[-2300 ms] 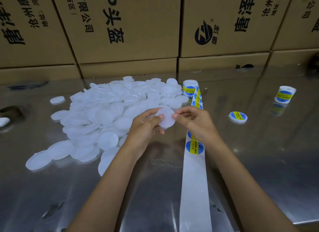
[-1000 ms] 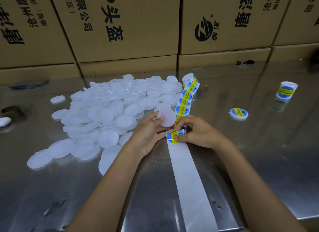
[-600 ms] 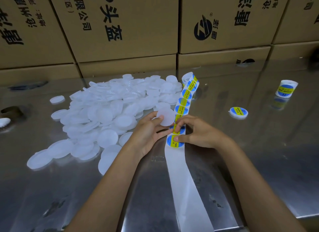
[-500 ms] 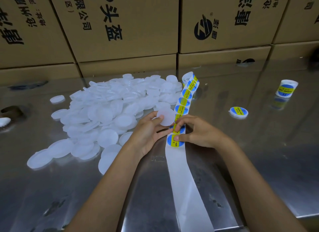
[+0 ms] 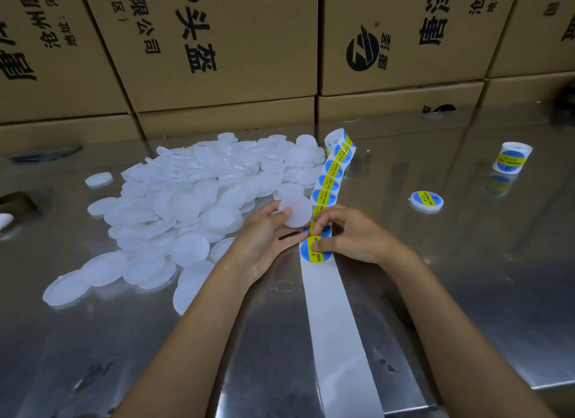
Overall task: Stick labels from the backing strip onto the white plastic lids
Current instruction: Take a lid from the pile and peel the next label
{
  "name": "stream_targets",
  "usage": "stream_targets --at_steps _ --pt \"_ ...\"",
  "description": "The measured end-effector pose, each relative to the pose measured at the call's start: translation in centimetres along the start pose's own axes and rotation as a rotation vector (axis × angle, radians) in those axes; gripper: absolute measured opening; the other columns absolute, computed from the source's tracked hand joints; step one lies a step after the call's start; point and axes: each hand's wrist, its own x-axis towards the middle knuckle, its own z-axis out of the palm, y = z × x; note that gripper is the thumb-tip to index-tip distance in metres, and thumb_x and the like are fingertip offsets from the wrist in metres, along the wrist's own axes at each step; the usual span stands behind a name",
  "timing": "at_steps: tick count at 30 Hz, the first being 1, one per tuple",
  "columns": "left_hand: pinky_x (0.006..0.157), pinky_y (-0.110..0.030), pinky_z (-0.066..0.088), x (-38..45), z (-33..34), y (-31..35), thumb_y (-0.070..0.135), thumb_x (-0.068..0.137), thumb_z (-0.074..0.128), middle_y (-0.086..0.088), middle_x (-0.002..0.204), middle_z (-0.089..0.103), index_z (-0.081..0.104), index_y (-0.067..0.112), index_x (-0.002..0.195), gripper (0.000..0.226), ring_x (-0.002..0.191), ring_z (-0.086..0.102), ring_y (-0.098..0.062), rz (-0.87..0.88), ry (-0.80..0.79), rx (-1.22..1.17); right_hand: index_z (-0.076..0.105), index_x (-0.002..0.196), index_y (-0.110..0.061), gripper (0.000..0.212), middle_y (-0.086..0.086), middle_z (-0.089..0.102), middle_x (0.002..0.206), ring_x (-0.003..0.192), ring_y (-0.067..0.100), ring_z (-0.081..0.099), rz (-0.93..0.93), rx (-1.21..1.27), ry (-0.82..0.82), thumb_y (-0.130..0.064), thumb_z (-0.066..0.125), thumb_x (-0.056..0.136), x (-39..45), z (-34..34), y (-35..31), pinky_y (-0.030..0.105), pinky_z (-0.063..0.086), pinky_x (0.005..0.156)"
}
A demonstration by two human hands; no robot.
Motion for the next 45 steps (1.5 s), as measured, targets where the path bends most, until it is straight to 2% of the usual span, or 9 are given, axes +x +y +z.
stream_targets --at_steps 2,6,11,15,19,23,26,34,45 --pt "0.087 -0.041 0.061 0.0 0.0 0.0 0.008 0.105 0.047 -0.018 0.113 0.073 0.059 0.005 0.125 0.024 0.107 0.071 -0.034 -0.001 -0.005 0.0 0.069 0.074 -0.025 0.02 -0.008 0.065 0.108 0.112 0.015 0.061 0.012 0.065 -0.006 -0.011 0.083 0.076 0.0 0.0 -0.3 0.04 0.047 0.104" --pt "0.085 -0.038 0.062 -0.1 0.1 0.1 0.008 0.105 0.046 -0.016 0.113 0.074 0.06 0.005 0.124 0.024 0.103 0.073 -0.031 0.001 -0.012 0.027 0.071 0.076 -0.014 0.013 0.006 0.071 0.104 0.104 0.021 0.066 0.007 0.303 0.044 -0.002 0.077 0.079 -0.7 -0.7 -0.9 0.023 0.054 0.091" --pt "0.093 -0.041 0.058 -0.3 0.1 0.1 0.005 0.103 0.048 -0.021 0.122 0.069 0.061 -0.002 0.128 0.029 0.114 0.068 -0.035 -0.007 -0.03 0.02 0.061 0.086 -0.012 0.014 0.012 0.07 0.089 0.083 0.02 0.066 -0.024 0.711 0.136 0.001 0.065 0.088 -1.0 -1.5 -1.6 0.027 0.051 0.081" --pt "0.091 -0.038 0.059 -0.6 0.3 0.2 0.002 0.101 0.05 -0.019 0.12 0.071 0.064 -0.001 0.123 0.026 0.11 0.07 -0.029 -0.009 -0.052 -0.048 0.056 0.087 -0.014 0.02 0.002 0.067 0.078 0.075 0.017 0.066 -0.021 0.862 0.212 0.003 0.065 0.088 -0.7 -1.1 -2.2 0.028 0.052 0.072" --pt "0.093 -0.038 0.058 -1.0 0.8 0.4 0.002 0.102 0.045 -0.019 0.122 0.07 0.062 -0.001 0.126 0.03 0.113 0.069 -0.03 -0.015 -0.122 -0.118 0.055 0.089 -0.015 0.029 0.002 0.067 0.084 0.076 0.015 0.065 -0.029 0.758 0.299 0.006 0.073 0.08 -0.5 0.1 -2.9 0.027 0.054 0.071" --pt "0.098 -0.041 0.055 -1.1 0.9 0.6 0.004 0.101 0.047 -0.024 0.127 0.066 0.054 -0.008 0.132 0.034 0.122 0.063 -0.034 -0.036 -0.144 -0.23 0.052 0.088 -0.015 0.033 0.001 0.065 0.083 0.077 0.015 0.062 -0.071 0.617 0.327 0.011 0.071 0.08 -0.4 1.1 -3.4 0.027 0.054 0.07" --pt "0.098 -0.042 0.055 -1.3 0.8 0.8 0.008 0.102 0.045 -0.025 0.125 0.066 0.056 -0.009 0.128 0.033 0.12 0.065 -0.034 -0.069 -0.158 -0.281 0.051 0.088 -0.015 0.034 0.002 0.063 0.083 0.078 0.015 0.061 -0.093 0.556 0.358 0.012 0.071 0.08 -0.4 1.3 -3.5 0.027 0.054 0.071" --pt "0.097 -0.04 0.055 -1.6 1.2 0.9 0.013 0.104 0.042 -0.023 0.124 0.068 0.059 -0.005 0.126 0.033 0.116 0.067 -0.03 -0.103 -0.163 -0.282 0.051 0.084 -0.018 0.035 0.003 0.063 0.082 0.073 0.011 0.059 -0.13 0.475 0.419 0.011 0.071 0.079 -0.1 1.7 -3.3 0.018 0.052 0.067" --pt "0.095 -0.037 0.056 -1.9 1.5 1.0 0.012 0.105 0.04 -0.022 0.124 0.068 0.057 -0.005 0.129 0.034 0.117 0.066 -0.029 -0.071 -0.15 -0.232 0.051 0.084 -0.021 0.036 -0.001 0.062 0.075 0.063 0.001 0.056 -0.146 0.414 0.42 0.009 0.071 0.078 0.2 2.2 -2.7 0.016 0.05 0.063"
